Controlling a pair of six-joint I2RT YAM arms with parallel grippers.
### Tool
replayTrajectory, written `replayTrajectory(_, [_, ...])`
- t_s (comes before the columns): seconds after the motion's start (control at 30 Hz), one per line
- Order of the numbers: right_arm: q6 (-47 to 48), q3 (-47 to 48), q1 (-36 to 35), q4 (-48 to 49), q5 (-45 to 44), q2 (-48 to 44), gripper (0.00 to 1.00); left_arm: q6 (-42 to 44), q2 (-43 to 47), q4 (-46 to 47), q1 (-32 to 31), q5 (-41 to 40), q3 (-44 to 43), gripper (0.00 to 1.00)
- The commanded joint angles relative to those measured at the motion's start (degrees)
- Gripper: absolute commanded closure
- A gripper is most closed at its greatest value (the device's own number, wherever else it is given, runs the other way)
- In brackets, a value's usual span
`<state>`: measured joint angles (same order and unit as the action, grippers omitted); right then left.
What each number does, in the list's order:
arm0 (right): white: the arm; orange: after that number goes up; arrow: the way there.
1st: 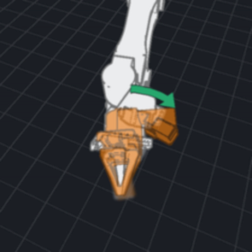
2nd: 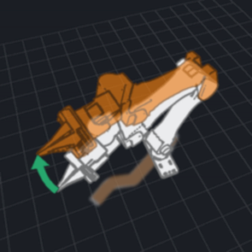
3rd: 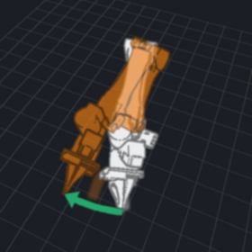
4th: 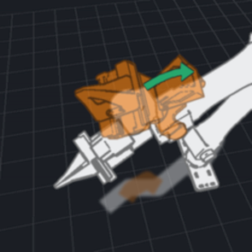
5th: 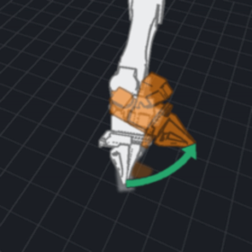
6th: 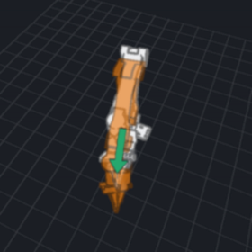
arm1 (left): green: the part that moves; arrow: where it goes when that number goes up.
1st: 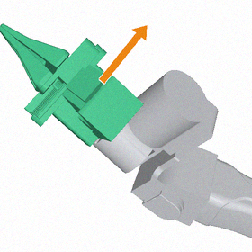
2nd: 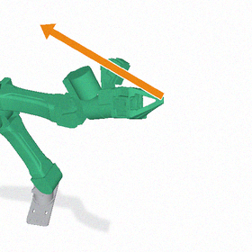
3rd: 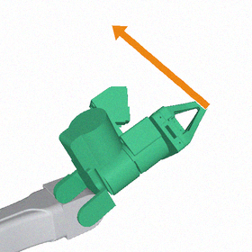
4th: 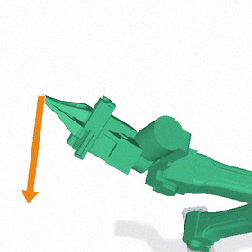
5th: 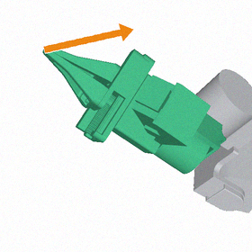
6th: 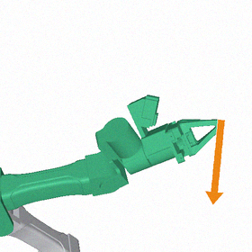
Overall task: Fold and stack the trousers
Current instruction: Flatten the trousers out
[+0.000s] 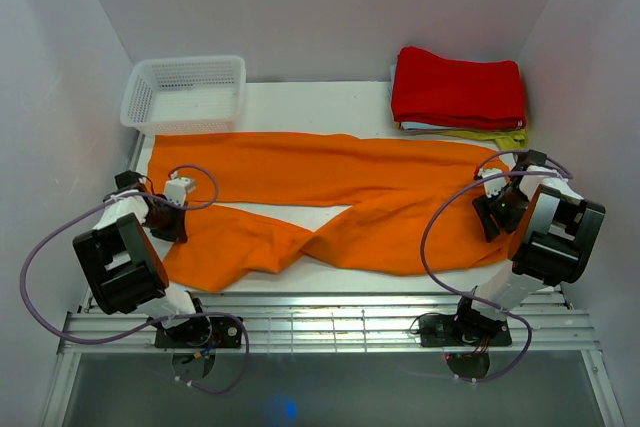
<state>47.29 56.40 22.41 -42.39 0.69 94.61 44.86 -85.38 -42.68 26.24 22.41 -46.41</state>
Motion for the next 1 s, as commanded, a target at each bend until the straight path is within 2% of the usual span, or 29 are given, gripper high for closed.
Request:
replayTrajectory(0.0, [1.1, 0.0, 1.4, 3.7, -2.6, 1.6, 0.34, -0.7, 1.0, -1.7, 3.5, -4.1, -2.3, 1.00])
replayTrajectory(0.13, [1.6, 1.1, 3.2, 4.3, -3.1, 2.7, 0.35, -1.4, 0.4, -2.2, 11.1, -5.7, -10.3, 1.00])
replayTrajectory(0.23, [2.0, 1.5, 4.0, 4.3, -2.7, 3.2, 0.37, -1.6, -0.1, 1.1, 13.9, -8.4, -13.8, 1.00])
replayTrajectory(0.37, [2.4, 2.0, 5.7, 4.1, -2.0, 3.4, 0.38, -2.2, -3.5, 3.7, 14.6, -11.1, -17.2, 1.00])
replayTrajectory(0.5, [3.1, 2.6, 6.6, 2.9, -1.3, 2.8, 0.38, -3.8, -8.2, 0.9, 14.6, -10.9, -22.2, 1.00])
replayTrajectory(0.53, [3.2, 2.8, 6.8, 2.1, -1.3, 2.3, 0.38, -3.7, -8.9, -0.9, 14.6, -9.6, -23.1, 0.94])
replayTrajectory(0.57, [3.2, 3.0, 6.9, 1.8, 1.1, 2.2, 0.38, -2.9, -9.8, -2.2, 14.6, -8.2, -24.2, 0.83])
replayTrajectory(0.6, [3.3, 3.4, 6.9, 1.2, 1.9, 1.9, 0.38, -2.6, -9.9, -4.4, 14.6, -6.2, -24.3, 0.70])
replayTrajectory(0.63, [3.3, 4.4, 6.9, -0.4, 2.8, 1.4, 0.37, -1.8, -9.6, -5.7, 14.8, -4.2, -24.7, 0.50])
replayTrajectory(0.67, [3.2, 5.1, 6.9, -1.3, 4.7, 1.0, 0.37, -1.3, -8.8, -5.6, 15.0, -3.0, -24.6, 0.45])
replayTrajectory(0.83, [3.1, 12.8, 8.0, -9.1, 11.3, -2.4, 0.38, 7.3, 1.6, -9.5, 15.9, 6.4, -22.8, 0.28])
replayTrajectory(0.87, [3.3, 15.8, 8.4, -11.9, 12.4, -2.7, 0.38, 9.8, 2.7, -11.2, 16.1, 7.3, -22.9, 0.27])
replayTrajectory(0.97, [5.4, 19.3, 10.5, -17.2, 12.4, -3.0, 0.39, 23.8, 4.2, -23.9, 16.3, 7.6, -23.7, 0.28])
